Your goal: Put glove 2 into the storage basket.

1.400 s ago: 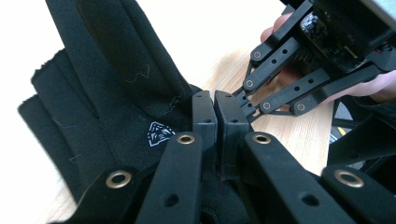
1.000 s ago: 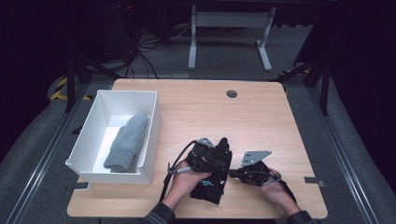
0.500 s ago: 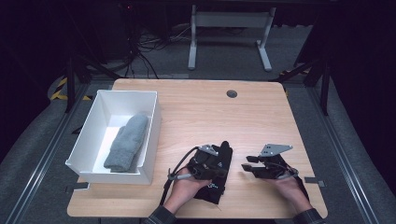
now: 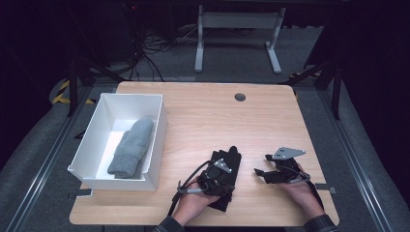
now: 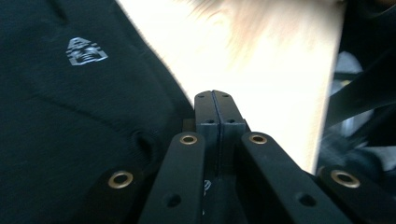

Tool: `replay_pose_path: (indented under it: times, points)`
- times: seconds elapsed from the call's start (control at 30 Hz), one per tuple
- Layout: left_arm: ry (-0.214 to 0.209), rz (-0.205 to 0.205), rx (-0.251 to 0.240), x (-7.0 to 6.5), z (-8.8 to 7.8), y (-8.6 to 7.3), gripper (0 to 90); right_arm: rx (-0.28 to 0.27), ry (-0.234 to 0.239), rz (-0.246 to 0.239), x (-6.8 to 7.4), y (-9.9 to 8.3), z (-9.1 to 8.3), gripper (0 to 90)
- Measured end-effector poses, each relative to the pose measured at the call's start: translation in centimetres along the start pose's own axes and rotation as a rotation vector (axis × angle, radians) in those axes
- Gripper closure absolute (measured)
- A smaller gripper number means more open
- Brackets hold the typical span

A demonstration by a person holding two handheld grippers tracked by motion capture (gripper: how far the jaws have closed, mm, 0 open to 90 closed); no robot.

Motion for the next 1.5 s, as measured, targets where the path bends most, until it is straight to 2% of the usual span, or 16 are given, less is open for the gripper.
replay_pose_path:
  times: [0.23, 0.43, 0.7, 0.8, 0.83, 0.97, 1.1, 1.23, 1.4, 1.5]
  points:
    - [0.042, 0.0, 0.029, 0.6, -1.6, -1.2, 90.0, 0.002, -0.003, 0.005, -0.1, 0.0, 0.0, 22.8]
    - [0.091, -0.021, 0.019, 1.5, -3.8, -2.6, 90.0, 0.003, -0.007, 0.004, -0.1, 0.0, 0.1, 22.2]
    - [0.11, -0.017, 0.011, 2.0, -5.5, -3.5, 89.9, 0.003, -0.009, 0.003, -0.1, 0.0, 0.1, 21.7]
    - [0.111, 0.0, 0.004, 1.7, -5.8, -3.2, 82.4, 0.003, -0.009, 0.003, -0.1, 0.0, 0.1, 21.5]
    - [0.107, 0.005, -0.004, 1.6, -5.9, -3.0, 78.1, 0.003, -0.009, 0.003, -0.1, 0.0, 0.1, 21.4]
    - [0.132, 0.037, -0.027, 1.5, -6.3, -2.1, 59.7, 0.004, -0.01, 0.003, -0.1, 0.0, 0.1, 21.4]
    - [0.203, 0.076, -0.029, 2.0, -6.7, -1.1, 43.7, 0.004, -0.01, 0.004, -0.1, 0.0, 0.1, 21.4]
    - [0.221, 0.098, -0.035, 2.6, -6.5, -0.2, 31.1, 0.004, -0.01, 0.004, -0.1, 0.0, 0.1, 21.4]
    - [0.26, 0.103, -0.029, 3.9, -6.2, 0.6, 20.2, 0.004, -0.011, 0.004, -0.1, 0.0, 0.1, 21.4]
    - [0.265, 0.092, -0.031, 4.6, -6.0, 0.8, 17.2, 0.004, -0.011, 0.004, -0.1, 0.0, 0.1, 21.4]
Point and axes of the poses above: each handheld gripper's, and its own axes: z roughly forward along the jaws, y roughly out of its top, x roughly to its left, the point moved 9 cm from there along z, roughly forward along the jaws, and after that the axes turned 15 degrees about -y, right-handed, at the moved point
